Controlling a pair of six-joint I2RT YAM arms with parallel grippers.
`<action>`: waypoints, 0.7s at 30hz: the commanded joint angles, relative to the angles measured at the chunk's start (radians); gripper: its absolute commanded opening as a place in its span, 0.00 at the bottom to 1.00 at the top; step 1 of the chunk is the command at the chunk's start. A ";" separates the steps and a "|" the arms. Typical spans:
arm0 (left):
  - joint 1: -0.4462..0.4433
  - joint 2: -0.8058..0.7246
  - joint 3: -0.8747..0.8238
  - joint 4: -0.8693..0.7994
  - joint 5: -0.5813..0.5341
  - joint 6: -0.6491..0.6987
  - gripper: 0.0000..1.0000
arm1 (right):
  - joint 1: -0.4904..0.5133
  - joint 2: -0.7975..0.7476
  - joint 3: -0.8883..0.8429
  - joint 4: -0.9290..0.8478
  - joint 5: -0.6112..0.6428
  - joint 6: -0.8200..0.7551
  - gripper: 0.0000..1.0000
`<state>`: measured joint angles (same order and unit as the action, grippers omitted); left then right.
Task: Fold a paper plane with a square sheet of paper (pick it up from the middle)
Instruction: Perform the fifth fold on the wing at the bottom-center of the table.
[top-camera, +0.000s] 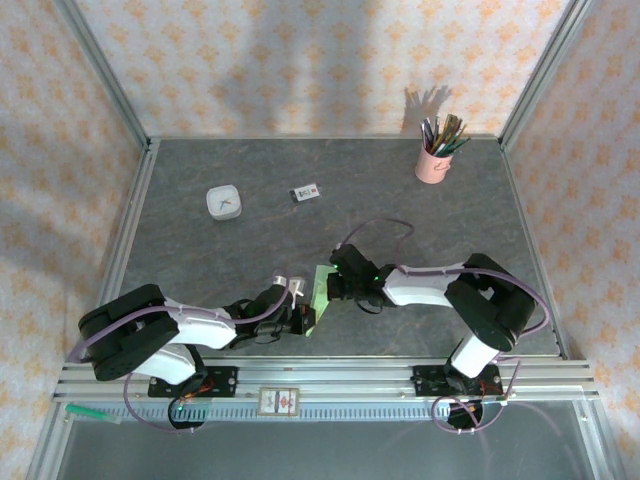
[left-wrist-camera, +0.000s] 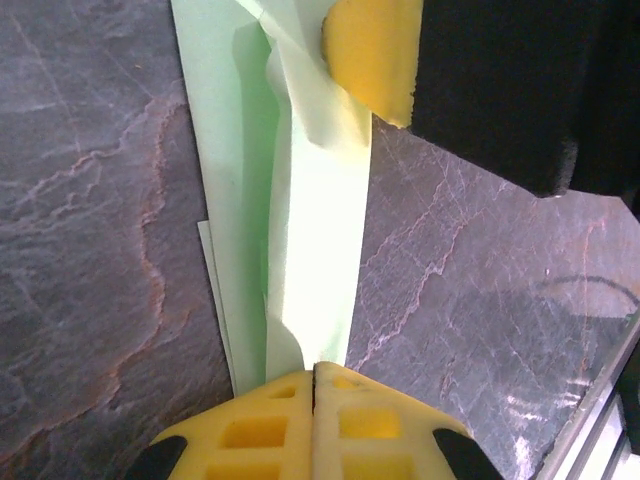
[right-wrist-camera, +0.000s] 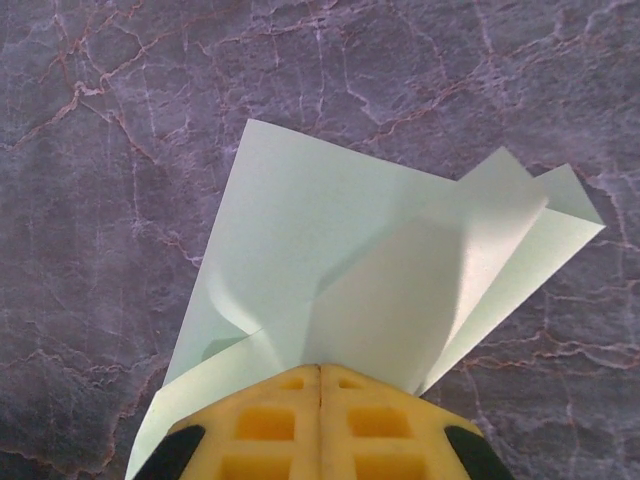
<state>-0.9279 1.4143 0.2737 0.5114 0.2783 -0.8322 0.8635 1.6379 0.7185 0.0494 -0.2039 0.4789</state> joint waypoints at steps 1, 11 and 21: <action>-0.016 0.031 -0.006 -0.169 -0.036 0.049 0.00 | -0.008 0.065 -0.025 -0.136 0.074 0.010 0.00; -0.017 -0.155 0.039 -0.239 -0.066 0.049 0.04 | -0.008 0.065 -0.027 -0.141 0.076 0.012 0.00; -0.044 -0.269 0.059 -0.169 -0.043 0.070 0.08 | -0.008 0.061 -0.028 -0.140 0.077 0.013 0.00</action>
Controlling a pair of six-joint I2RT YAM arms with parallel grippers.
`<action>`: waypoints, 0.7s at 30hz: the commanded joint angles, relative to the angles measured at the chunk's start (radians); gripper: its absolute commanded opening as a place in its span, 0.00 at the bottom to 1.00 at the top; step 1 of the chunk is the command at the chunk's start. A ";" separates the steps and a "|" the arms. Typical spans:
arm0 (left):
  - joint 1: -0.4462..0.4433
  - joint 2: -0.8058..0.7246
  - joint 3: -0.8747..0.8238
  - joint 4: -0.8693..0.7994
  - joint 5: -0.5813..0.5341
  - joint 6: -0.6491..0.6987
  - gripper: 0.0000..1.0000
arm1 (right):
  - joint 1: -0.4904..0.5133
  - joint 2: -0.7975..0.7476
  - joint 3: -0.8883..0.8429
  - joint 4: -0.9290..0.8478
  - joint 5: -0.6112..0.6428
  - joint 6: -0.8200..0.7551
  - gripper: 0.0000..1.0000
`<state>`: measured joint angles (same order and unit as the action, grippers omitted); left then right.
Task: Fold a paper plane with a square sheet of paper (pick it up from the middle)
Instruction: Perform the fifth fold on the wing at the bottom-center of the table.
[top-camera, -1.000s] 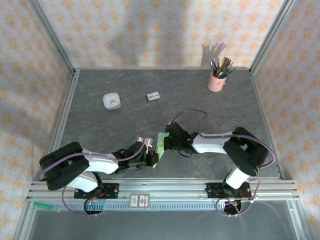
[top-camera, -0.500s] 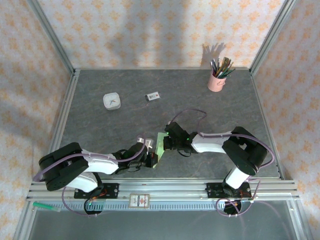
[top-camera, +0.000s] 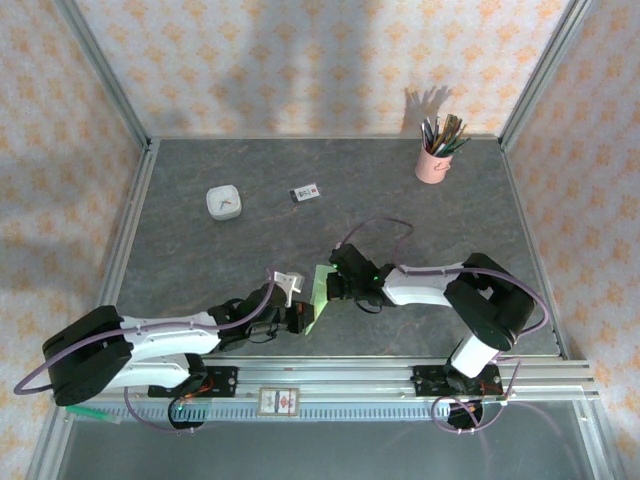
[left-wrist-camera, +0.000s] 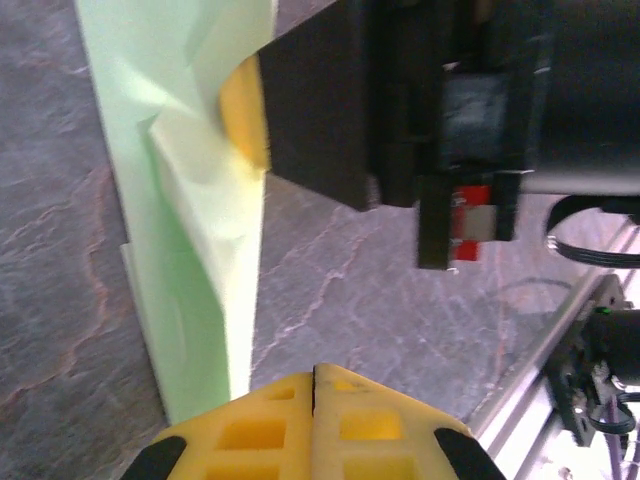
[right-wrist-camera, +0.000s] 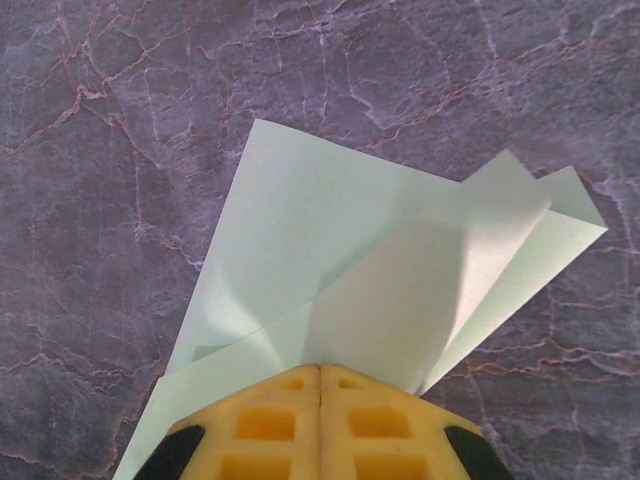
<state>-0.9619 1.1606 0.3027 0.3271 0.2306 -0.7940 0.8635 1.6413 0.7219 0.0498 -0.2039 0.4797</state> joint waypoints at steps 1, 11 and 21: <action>-0.014 -0.008 0.034 0.026 0.012 0.037 0.08 | -0.009 0.058 -0.032 -0.141 0.076 0.011 0.00; -0.021 0.174 0.096 0.071 0.085 0.068 0.07 | -0.008 0.061 -0.030 -0.141 0.077 0.011 0.00; 0.009 0.222 0.084 0.046 0.065 0.081 0.06 | -0.008 0.058 -0.036 -0.141 0.078 0.011 0.00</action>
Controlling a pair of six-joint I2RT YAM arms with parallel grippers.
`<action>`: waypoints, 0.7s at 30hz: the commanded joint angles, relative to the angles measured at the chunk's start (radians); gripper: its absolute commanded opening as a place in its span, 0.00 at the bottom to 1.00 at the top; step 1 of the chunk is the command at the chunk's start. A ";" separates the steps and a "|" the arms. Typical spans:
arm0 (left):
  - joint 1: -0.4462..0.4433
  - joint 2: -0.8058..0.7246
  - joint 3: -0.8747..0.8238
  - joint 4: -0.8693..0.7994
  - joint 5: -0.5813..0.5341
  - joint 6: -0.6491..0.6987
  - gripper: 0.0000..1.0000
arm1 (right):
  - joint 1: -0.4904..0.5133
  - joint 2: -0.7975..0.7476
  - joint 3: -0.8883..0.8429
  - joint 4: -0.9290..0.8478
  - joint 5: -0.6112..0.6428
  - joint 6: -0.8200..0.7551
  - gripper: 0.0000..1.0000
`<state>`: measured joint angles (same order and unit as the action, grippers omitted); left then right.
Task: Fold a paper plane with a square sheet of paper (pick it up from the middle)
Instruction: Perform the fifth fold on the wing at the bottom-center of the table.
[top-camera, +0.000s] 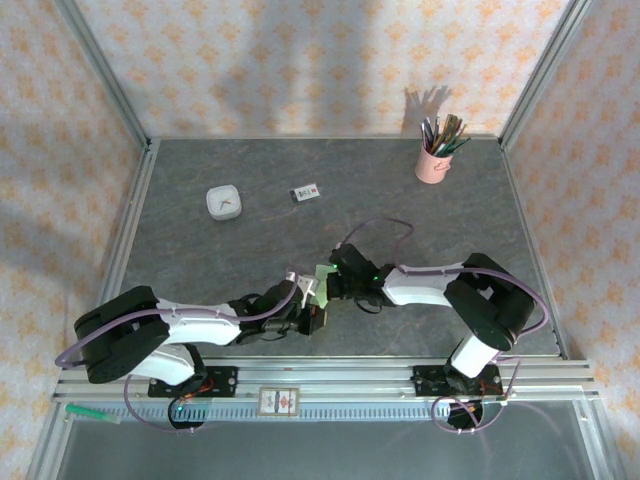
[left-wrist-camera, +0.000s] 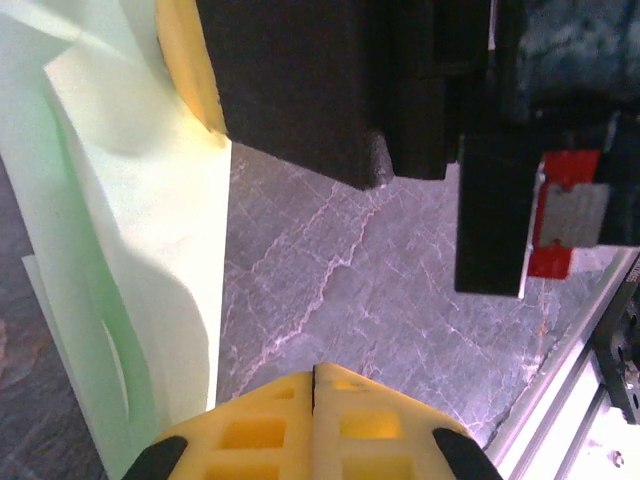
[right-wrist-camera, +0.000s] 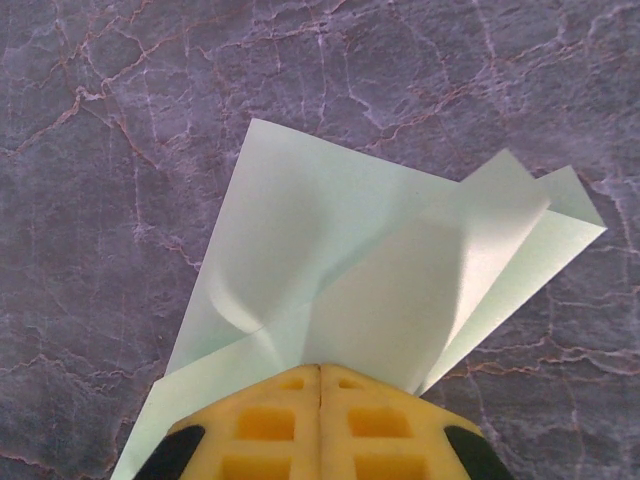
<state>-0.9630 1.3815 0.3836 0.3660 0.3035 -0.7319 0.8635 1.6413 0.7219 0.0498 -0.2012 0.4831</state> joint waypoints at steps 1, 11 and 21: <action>0.011 0.001 -0.002 0.012 -0.005 0.017 0.06 | -0.008 0.060 -0.036 -0.139 0.074 0.008 0.00; 0.029 0.004 -0.039 0.021 -0.014 0.006 0.04 | -0.008 0.062 -0.035 -0.141 0.073 0.010 0.00; 0.036 0.028 -0.058 0.034 -0.001 -0.005 0.03 | -0.008 0.061 -0.033 -0.146 0.076 0.012 0.00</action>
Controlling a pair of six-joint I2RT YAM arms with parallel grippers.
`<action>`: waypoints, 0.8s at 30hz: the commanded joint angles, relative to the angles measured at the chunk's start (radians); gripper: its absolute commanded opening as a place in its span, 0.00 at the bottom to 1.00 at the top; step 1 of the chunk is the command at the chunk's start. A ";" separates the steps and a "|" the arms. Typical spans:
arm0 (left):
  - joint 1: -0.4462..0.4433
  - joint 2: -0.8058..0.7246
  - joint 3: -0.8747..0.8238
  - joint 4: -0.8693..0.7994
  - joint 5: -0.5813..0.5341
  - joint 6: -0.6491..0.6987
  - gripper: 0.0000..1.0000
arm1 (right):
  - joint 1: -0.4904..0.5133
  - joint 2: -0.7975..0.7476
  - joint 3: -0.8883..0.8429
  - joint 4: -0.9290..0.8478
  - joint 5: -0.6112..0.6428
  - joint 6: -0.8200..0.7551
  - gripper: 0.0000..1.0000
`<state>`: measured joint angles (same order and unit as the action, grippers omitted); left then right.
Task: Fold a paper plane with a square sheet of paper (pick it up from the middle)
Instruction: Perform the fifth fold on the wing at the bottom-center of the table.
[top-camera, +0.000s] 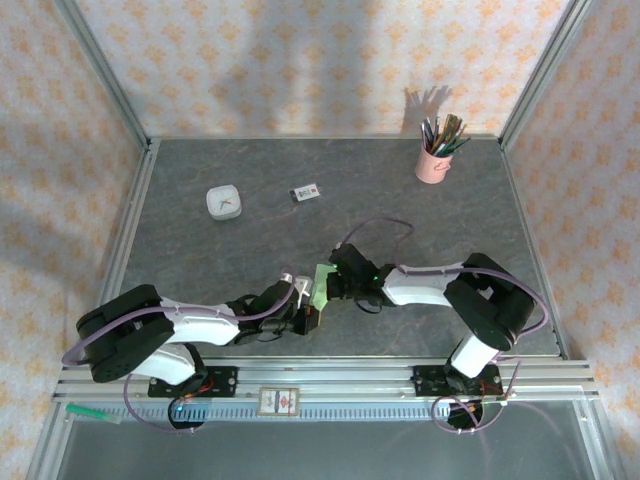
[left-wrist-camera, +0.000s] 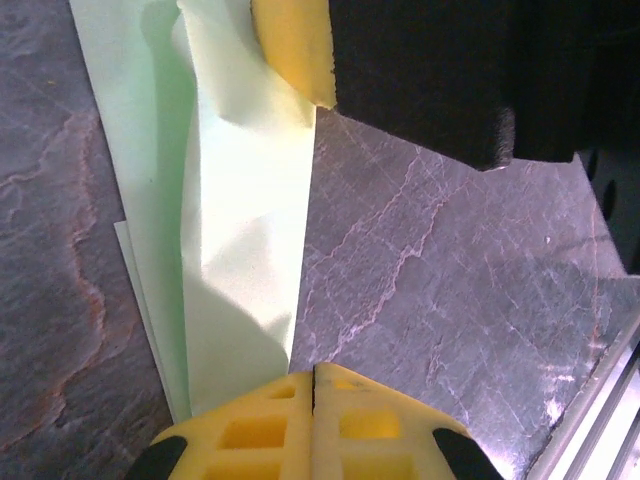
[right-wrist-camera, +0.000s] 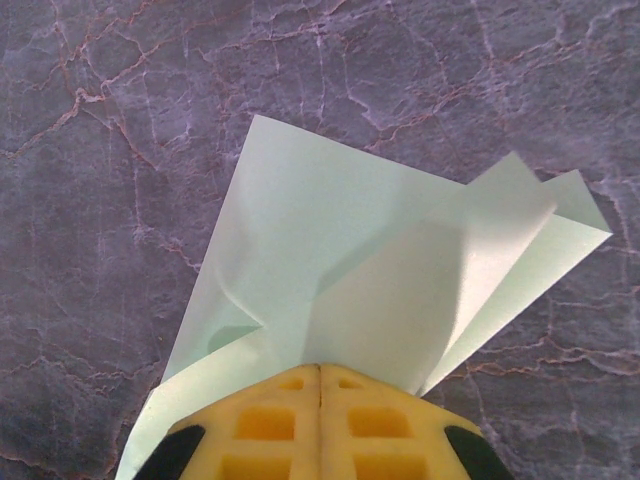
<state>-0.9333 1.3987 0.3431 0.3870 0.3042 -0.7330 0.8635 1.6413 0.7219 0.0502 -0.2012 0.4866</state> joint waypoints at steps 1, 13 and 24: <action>0.006 0.011 -0.022 0.013 -0.002 -0.007 0.03 | -0.008 0.063 -0.033 -0.147 0.076 0.008 0.00; 0.004 0.019 -0.052 -0.074 0.011 -0.034 0.00 | -0.008 0.079 -0.023 -0.162 0.083 0.014 0.00; -0.027 -0.004 -0.078 -0.132 0.040 -0.057 0.00 | -0.009 0.094 -0.016 -0.187 0.098 0.025 0.00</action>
<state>-0.9371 1.3952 0.3119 0.4011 0.3073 -0.7704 0.8635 1.6543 0.7425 0.0265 -0.1959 0.5018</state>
